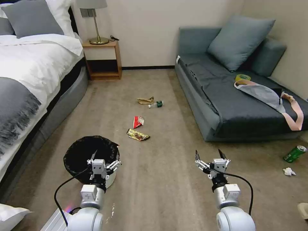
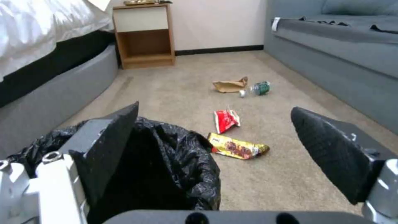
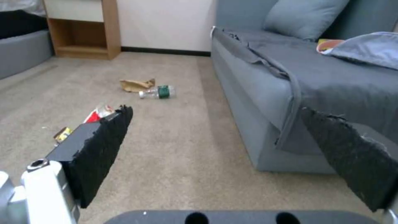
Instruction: Pick up the trash bin, then pick up the garbage on the floor and place it into the trash bin.
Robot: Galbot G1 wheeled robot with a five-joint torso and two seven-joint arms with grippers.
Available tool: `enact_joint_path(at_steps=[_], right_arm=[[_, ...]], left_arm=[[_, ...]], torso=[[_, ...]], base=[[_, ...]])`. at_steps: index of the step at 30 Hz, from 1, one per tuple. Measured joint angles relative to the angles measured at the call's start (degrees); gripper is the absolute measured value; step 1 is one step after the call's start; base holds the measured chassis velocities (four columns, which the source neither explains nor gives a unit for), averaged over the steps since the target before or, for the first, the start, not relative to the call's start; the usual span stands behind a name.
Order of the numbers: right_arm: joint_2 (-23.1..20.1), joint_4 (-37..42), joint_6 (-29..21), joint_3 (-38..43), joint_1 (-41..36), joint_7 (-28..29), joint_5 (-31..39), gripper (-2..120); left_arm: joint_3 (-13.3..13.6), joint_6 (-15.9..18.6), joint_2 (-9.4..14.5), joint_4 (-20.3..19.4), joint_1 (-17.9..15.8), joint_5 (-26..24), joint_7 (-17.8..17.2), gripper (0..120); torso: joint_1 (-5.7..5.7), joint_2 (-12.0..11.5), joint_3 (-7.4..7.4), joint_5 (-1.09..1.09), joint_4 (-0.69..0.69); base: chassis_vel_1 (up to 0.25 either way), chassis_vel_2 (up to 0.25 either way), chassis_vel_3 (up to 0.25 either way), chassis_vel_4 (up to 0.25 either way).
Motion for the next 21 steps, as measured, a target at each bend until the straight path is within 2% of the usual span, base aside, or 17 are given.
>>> enact_joint_path(at_steps=[4, 5, 8, 11, 12, 13, 15, 16, 21], right_arm=[[0.0, 0.1, -0.1, -0.1, 0.0, 0.1, 0.0, 100], [0.0, 0.5, -0.3, -0.2, 0.1, 0.4, 0.0, 100], [-0.1, 1.8, -1.5, -0.9, 0.3, 1.6, 0.2, 100], [-0.6, 7.2, -5.0, -3.5, 1.7, 5.6, 1.0, 100], [-0.6, 7.2, -5.0, -3.5, 1.7, 5.6, 1.0, 100], [-0.7, 9.1, -6.3, -4.5, 2.1, 7.0, 1.3, 100], [-0.7, 9.1, -6.3, -4.5, 2.1, 7.0, 1.3, 100], [-1.1, 11.3, -8.0, -5.6, 2.7, 8.9, 2.0, 100], [-1.5, 11.0, -7.7, -5.3, 2.9, 9.5, 3.1, 100]], left_arm=[[-0.2, 0.8, -0.4, -0.5, 0.1, 0.3, 0.0, 99], [-0.4, 1.9, -1.2, -1.3, 0.2, 0.8, 0.0, 100], [-0.6, 3.0, -1.7, -1.8, 0.4, 1.2, 0.0, 100], [-1.5, 7.8, -4.3, -4.8, 1.1, 3.4, -0.1, 100], [-1.5, 7.8, -4.3, -4.8, 1.1, 3.4, -0.1, 100], [-1.8, 9.3, -5.1, -5.7, 1.3, 4.1, -0.2, 100], [-1.8, 9.3, -5.1, -5.7, 1.3, 4.1, -0.2, 100], [-2.5, 11.6, -6.2, -6.9, 1.6, 5.0, -0.3, 100], [-4.0, 12.1, -6.4, -6.4, 1.5, 4.4, -0.3, 100]], torso=[[0.00, 0.0, 0.00, 0.00, -0.01], [0.00, 0.0, 0.00, 0.01, 0.02], [0.00, 0.0, 0.01, 0.00, -0.03], [0.00, 0.0, 0.00, -0.01, 0.01], [0.00, 0.0, 0.00, -0.01, 0.01], [0.00, 0.0, 0.00, -0.01, 0.02], [0.00, 0.0, 0.00, -0.01, 0.02], [0.00, 0.0, 0.00, -0.01, 0.00], [0.00, 0.0, 0.00, 0.00, 0.00]], base=[[0.000, 0.000, 0.000, 0.000], [0.000, 0.000, 0.000, 0.000], [0.000, 0.000, 0.000, 0.000], [0.000, 0.000, 0.000, 0.000], [0.000, 0.000, 0.000, 0.000], [0.000, 0.000, 0.000, 0.000], [0.000, 0.000, 0.000, 0.000], [0.000, 0.000, 0.000, 0.000], [0.000, 0.000, 0.000, 0.000]])
